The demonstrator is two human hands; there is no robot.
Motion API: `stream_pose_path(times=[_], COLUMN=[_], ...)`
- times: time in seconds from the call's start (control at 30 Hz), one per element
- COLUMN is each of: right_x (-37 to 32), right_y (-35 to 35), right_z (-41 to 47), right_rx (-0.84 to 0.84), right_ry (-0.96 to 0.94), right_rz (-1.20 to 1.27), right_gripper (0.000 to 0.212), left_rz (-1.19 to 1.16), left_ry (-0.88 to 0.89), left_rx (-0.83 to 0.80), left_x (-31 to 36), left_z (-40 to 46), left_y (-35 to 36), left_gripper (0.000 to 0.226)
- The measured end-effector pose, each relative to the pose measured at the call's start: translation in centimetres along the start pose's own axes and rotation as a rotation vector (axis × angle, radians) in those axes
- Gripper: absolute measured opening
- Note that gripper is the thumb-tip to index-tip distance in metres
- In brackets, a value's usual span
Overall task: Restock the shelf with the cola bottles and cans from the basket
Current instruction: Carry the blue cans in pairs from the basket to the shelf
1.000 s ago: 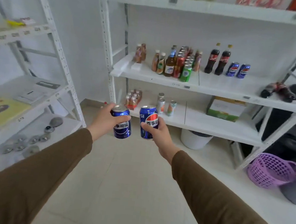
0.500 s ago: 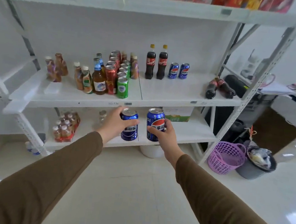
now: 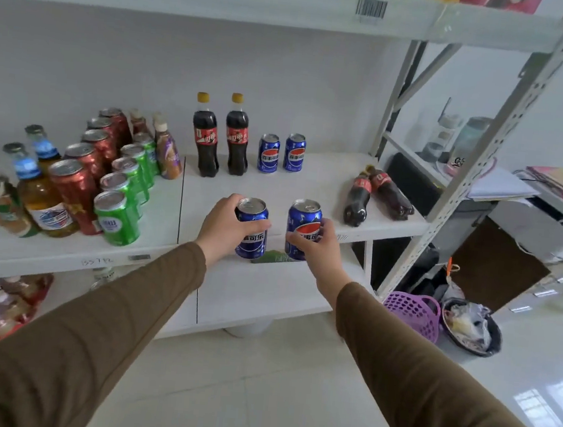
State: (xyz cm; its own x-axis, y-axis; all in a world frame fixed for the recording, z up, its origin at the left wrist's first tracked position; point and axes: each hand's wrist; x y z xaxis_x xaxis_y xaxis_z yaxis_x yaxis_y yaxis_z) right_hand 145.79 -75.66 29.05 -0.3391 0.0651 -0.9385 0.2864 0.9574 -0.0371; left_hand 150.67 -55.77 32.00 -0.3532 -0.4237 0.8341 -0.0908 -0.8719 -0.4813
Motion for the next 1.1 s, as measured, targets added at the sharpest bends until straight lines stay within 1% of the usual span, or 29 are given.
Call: stream_pose_path(times=[0.27,0.5,0.6,0.67,0.9,1.1], right_x=[-3.2,-5.0,-5.4,-5.7,-6.7,-6.8], right_y=[-0.6,0.4,0.8,1.1,1.9,2.4], right_z=[12.9,22.1,24.7,26.2,30.4,32.4], right_rx=[0.022,0.068,0.055,0.040,-0.009,0.023], right_ry=[0.024,0.040,0.046,0.036,0.000,-0.036], right_rz=[-0.060,-0.094,-0.108,-0.128,-0.170,-0.255], right_gripper=[0.068,0.068,0.068,0.068,0.066,0.071], left_rz=[0.059,0.083,0.110,0.111,-0.002,0.001], left_ry=[-0.068,-0.063,-0.070,-0.074,-0.130,-0.136], left_rx=[0.061,0.111,0.135,0.153,0.259,0.282], left_x=[-2.1,-4.8,-5.9,-6.6,-7.3,-7.6], left_z=[11.3,19.2,21.4,22.6,25.2,26.4], left_y=[4.3,6.9,7.6,7.9,9.2,9.6], left_gripper=[0.063,0.061,0.059,0.061,0.070,0.074])
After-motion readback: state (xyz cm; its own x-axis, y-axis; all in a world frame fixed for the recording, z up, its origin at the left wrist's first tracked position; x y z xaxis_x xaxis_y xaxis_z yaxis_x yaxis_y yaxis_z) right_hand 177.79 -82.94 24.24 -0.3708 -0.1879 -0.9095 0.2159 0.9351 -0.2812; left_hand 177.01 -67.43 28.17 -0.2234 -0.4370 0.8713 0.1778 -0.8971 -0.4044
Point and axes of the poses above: each hand's wrist, its own z-axis towards the middle knuckle, its own y-axis out of the palm, x = y × z, and after that the axes turned 15 degrees about y, right-handed
